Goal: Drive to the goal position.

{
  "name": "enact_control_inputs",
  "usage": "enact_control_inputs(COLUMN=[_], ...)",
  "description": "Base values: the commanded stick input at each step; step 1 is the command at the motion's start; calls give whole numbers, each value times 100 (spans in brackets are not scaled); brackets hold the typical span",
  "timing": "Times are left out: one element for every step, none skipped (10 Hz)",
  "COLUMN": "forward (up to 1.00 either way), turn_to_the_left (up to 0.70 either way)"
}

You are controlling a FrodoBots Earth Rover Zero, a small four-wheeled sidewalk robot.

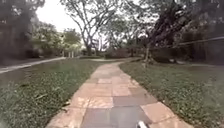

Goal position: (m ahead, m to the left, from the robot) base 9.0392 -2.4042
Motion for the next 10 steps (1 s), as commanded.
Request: enact_control_inputs(forward=[100, 100, 100, 100, 100, 100, 100, 100, 100, 100], turn_to_the_left=[0, 0, 0, 0, 0, 0, 0, 0, 0, 0])
